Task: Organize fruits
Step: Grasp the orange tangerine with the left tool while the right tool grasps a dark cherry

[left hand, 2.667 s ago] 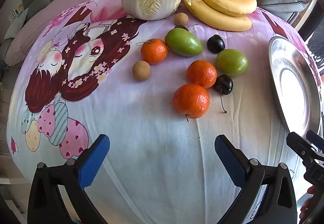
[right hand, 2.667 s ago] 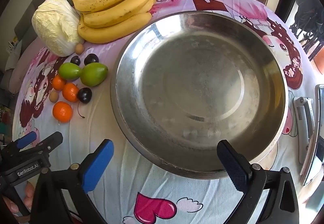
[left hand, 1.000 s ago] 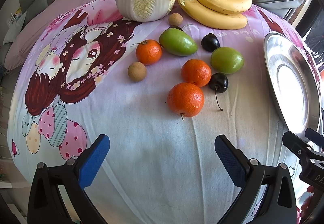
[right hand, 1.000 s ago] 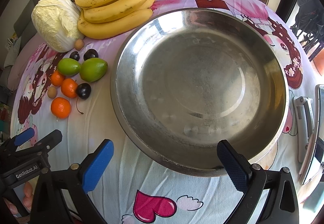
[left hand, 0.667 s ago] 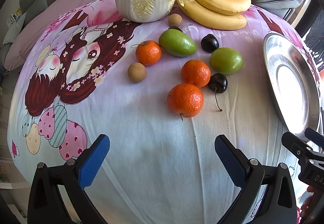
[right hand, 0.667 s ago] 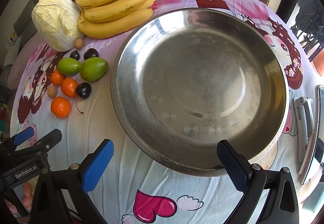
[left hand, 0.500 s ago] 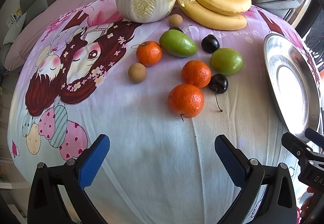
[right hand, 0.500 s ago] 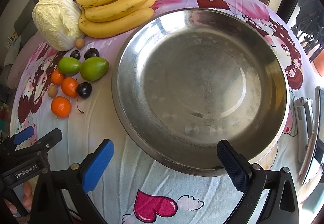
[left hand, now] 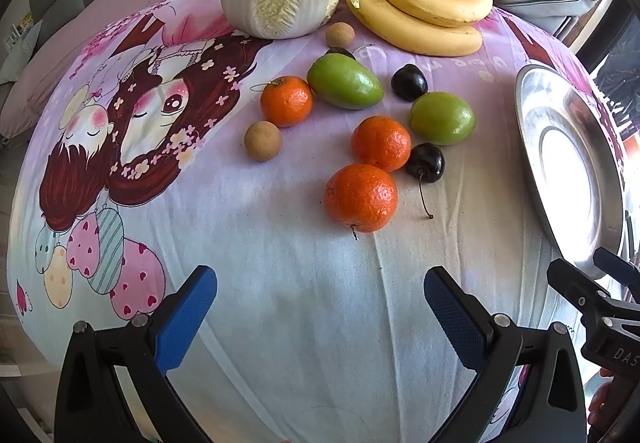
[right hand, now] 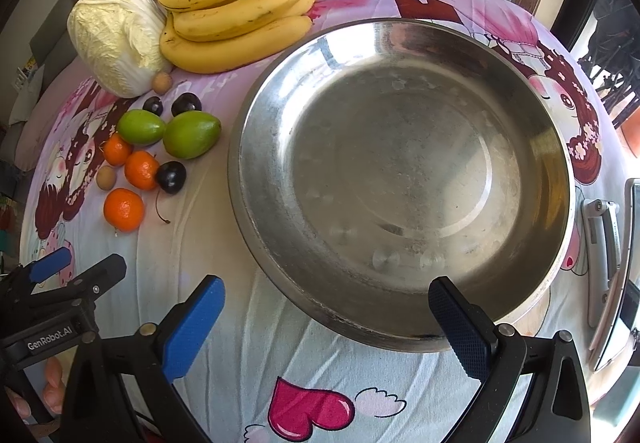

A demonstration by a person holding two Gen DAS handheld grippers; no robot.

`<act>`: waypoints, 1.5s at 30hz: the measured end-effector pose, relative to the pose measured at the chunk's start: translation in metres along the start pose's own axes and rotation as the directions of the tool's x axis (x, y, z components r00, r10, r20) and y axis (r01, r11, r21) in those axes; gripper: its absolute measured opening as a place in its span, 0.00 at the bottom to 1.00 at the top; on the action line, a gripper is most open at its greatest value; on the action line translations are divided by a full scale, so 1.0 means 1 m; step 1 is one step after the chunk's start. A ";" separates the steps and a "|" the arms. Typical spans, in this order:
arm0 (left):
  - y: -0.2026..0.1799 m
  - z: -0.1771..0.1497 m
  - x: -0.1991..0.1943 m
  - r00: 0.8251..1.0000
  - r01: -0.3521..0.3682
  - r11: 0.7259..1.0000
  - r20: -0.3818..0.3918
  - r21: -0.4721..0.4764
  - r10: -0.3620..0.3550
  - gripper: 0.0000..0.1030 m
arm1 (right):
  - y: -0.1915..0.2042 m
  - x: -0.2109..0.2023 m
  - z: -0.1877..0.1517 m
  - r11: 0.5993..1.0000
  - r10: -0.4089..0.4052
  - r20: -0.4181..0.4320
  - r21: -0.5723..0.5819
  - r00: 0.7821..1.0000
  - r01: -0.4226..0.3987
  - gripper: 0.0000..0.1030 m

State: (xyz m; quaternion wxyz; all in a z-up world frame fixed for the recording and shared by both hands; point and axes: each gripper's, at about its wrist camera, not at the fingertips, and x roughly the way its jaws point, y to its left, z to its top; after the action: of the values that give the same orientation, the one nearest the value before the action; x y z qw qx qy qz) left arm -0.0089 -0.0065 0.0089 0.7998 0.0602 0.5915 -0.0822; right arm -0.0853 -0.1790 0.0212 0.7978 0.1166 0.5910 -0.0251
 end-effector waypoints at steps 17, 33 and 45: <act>0.047 0.031 -0.014 0.994 0.098 0.995 0.051 -0.027 -0.096 1.00 | 0.073 -0.013 0.032 0.966 0.157 0.054 -0.214 0.986 -0.142 1.00; 0.054 0.050 0.002 0.960 0.277 0.954 -0.004 -0.113 -0.279 0.98 | 0.111 0.018 0.050 0.933 0.178 0.017 -0.322 0.984 -0.163 0.70; 0.039 0.057 0.033 0.920 0.364 0.916 -0.088 -0.167 -0.381 0.65 | 0.120 0.045 0.057 0.921 0.176 -0.017 -0.350 0.984 -0.171 0.44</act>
State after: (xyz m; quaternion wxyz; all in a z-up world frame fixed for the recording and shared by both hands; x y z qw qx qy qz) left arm 0.0618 0.0192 -0.0066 0.7351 -0.1081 0.6431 -0.1856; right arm 0.0029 -0.0702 0.0126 0.8093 0.0247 0.5673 0.1503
